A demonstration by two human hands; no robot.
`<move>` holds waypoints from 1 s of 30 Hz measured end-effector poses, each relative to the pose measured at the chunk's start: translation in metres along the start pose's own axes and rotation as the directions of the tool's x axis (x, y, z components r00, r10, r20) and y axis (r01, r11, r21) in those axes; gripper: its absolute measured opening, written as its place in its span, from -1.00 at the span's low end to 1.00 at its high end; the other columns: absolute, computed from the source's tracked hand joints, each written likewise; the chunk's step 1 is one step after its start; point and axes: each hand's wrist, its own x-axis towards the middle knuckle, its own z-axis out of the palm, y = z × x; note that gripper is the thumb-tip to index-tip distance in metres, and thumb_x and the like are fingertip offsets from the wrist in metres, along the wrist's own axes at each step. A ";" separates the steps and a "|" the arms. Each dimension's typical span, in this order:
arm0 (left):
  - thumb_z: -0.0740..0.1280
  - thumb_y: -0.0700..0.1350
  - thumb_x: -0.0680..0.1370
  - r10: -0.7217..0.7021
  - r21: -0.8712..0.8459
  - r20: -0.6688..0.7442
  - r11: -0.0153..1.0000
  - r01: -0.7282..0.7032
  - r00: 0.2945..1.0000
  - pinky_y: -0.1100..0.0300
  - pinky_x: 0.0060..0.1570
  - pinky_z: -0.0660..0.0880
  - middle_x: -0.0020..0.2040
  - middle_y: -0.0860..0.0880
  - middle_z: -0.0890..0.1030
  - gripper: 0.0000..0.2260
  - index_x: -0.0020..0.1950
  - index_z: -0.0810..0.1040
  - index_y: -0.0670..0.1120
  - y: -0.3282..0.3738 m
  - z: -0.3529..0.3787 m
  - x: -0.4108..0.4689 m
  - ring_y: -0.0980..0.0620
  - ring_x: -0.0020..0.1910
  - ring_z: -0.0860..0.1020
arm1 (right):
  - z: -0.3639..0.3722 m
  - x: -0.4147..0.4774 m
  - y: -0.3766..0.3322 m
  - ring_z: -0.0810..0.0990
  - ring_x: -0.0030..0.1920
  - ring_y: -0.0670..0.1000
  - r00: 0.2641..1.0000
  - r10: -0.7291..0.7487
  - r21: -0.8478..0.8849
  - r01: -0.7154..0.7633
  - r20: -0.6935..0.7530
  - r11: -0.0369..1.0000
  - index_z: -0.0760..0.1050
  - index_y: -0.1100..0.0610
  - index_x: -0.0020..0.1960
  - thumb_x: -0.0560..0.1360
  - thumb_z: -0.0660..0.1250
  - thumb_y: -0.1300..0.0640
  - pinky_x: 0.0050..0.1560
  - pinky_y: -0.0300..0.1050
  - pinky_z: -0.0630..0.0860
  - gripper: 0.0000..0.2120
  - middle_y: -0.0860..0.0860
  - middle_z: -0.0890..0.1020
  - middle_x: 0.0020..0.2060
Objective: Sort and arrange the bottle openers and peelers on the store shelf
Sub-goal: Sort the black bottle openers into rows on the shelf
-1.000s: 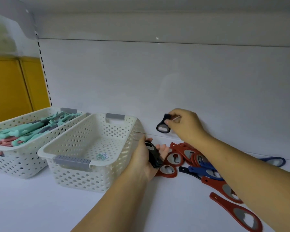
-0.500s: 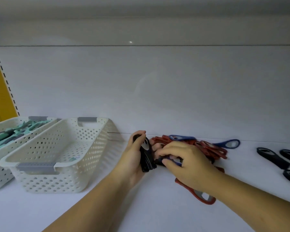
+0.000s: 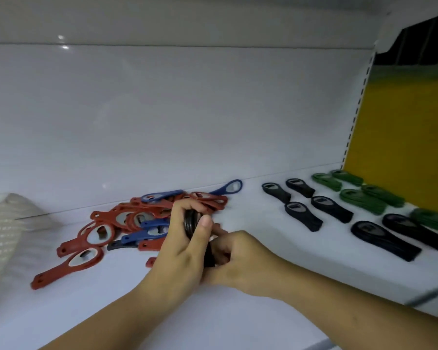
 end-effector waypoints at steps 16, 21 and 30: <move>0.43 -0.01 0.37 0.138 -0.074 0.482 0.990 -0.116 0.865 0.25 0.04 0.55 0.10 0.15 0.54 -0.53 0.25 0.48 0.27 -0.018 0.085 0.001 0.00 0.13 0.57 | -0.084 -0.086 0.046 0.34 -0.37 -0.01 0.985 0.136 -0.216 -0.156 -0.102 0.964 0.47 0.28 -0.31 0.34 0.46 0.07 -0.29 -0.11 0.26 -0.70 0.03 0.38 -0.44; 0.46 -0.03 0.31 0.123 -0.117 0.416 0.990 -0.081 0.901 0.23 0.03 0.55 0.12 0.17 0.55 -0.56 0.15 0.56 0.27 -0.020 0.081 -0.004 -0.02 0.13 0.58 | -0.077 -0.083 0.049 0.31 -0.35 0.00 0.979 0.143 -0.166 -0.166 -0.142 0.972 0.51 0.20 -0.33 0.30 0.51 0.01 -0.26 -0.10 0.27 -0.71 0.05 0.36 -0.43; 0.50 -0.20 0.38 0.014 -0.140 0.379 0.989 0.043 0.925 0.15 -0.11 0.61 -0.07 -0.03 0.61 -0.64 0.05 0.60 0.18 -0.019 0.077 -0.005 0.00 0.03 0.59 | -0.074 -0.084 0.053 0.33 -0.41 -0.10 0.985 0.107 -0.205 -0.134 -0.135 0.970 0.53 -0.07 -0.41 0.28 0.53 -0.05 -0.34 -0.17 0.27 -0.80 -0.14 0.38 -0.51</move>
